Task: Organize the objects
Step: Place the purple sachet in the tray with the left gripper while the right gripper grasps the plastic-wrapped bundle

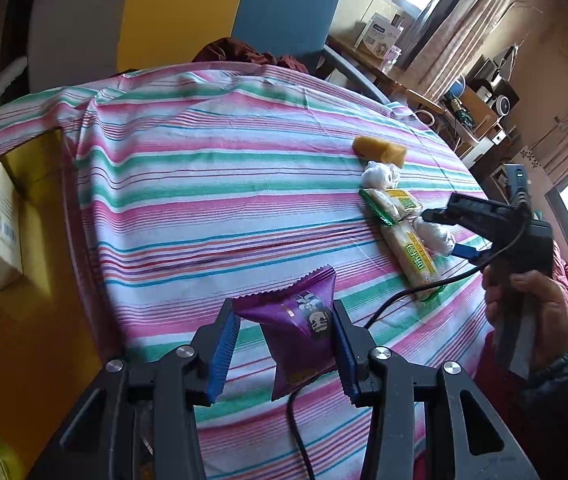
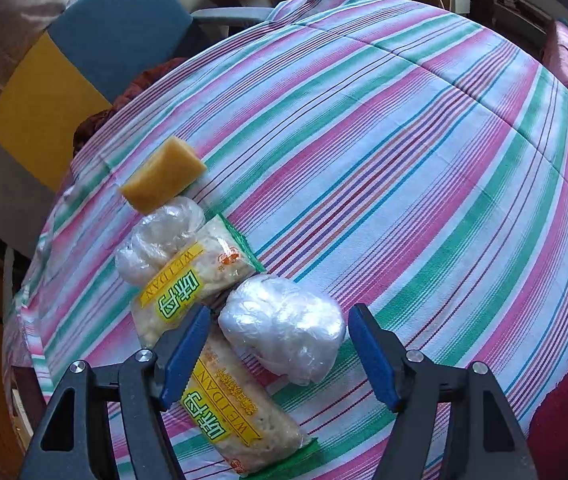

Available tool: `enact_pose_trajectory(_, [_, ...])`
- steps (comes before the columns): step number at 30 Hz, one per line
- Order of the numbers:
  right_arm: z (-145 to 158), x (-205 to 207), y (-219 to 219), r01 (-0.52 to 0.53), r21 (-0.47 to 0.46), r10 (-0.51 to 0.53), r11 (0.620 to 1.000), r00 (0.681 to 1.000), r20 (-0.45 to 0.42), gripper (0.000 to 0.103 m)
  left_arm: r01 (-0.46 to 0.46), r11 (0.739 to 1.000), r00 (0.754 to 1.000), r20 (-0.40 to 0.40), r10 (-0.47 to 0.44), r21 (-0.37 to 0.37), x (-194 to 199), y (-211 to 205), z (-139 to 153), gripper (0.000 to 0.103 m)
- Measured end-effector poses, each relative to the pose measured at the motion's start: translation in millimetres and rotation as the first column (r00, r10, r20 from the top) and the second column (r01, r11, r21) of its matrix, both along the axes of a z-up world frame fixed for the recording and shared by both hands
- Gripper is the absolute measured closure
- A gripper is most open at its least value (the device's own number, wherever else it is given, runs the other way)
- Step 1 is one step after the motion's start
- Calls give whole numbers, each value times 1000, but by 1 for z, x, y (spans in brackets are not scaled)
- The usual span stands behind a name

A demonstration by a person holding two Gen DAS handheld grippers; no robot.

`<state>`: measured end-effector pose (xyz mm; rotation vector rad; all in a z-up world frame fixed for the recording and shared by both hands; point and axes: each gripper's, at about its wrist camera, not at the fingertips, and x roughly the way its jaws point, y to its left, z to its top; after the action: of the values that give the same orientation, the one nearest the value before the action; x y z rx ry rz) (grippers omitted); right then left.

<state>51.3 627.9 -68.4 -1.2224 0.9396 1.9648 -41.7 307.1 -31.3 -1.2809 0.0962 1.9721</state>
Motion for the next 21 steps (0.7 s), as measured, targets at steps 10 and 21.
enact_pose_trajectory(10, [7, 0, -7, -43, 75, 42, 996, 999, 12, 58, -67, 997, 995, -71, 69, 25, 8, -61, 19, 58])
enact_pose_trajectory(21, [16, -3, -14, -80, 148, 76, 986, 997, 26, 72, -405, 913, 912, -100, 399, -50, -41, -216, 9, 58])
